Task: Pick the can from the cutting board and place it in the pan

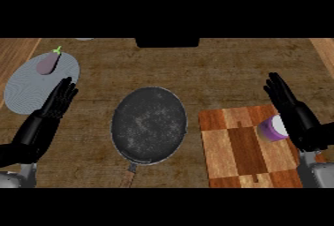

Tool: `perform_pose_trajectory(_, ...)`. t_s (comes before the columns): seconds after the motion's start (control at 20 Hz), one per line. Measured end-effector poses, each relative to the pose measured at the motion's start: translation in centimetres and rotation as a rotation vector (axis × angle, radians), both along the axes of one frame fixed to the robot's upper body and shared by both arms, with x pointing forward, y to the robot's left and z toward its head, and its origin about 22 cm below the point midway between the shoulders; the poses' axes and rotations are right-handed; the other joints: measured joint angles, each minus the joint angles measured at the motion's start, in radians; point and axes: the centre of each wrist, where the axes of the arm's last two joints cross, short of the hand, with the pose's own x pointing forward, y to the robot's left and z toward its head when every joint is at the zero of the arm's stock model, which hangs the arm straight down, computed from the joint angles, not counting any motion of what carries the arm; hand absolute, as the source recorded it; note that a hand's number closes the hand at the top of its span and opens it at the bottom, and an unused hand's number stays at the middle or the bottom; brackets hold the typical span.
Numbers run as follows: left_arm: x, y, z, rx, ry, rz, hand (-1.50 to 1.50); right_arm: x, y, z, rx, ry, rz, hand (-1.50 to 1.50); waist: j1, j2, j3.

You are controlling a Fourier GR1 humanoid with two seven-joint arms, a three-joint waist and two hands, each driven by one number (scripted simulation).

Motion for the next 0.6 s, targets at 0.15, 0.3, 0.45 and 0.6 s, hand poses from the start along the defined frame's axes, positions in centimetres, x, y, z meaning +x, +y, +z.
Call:
perform_pose_trajectory(0.15,0.3,-0.3,0.3,-0.015,0.037,0.053,0.0,1.4,-1.4,1.3,0.048,-0.047,0.088,1.5,0.002,-0.009,-0.008)
perform_pose_trajectory(0.3,0.6,-0.1,0.1,-0.06,0.081,0.148,0.0,2.9,-2.8,4.1,0.129,-0.156,0.229,1.5,0.013,-0.011,-0.011)
perform_pose_trajectory(0.45,0.9,-0.4,-0.1,-0.11,0.15,0.209,0.0,2.7,-7.3,5.7,-0.021,-0.202,0.203,1.5,0.003,-0.011,-0.014)
perform_pose_trajectory(0.6,1.0,-0.7,-0.5,-0.14,0.188,0.252,0.0,1.2,-11.6,5.7,-0.121,-0.281,0.201,-1.5,-0.008,-0.013,-0.014)
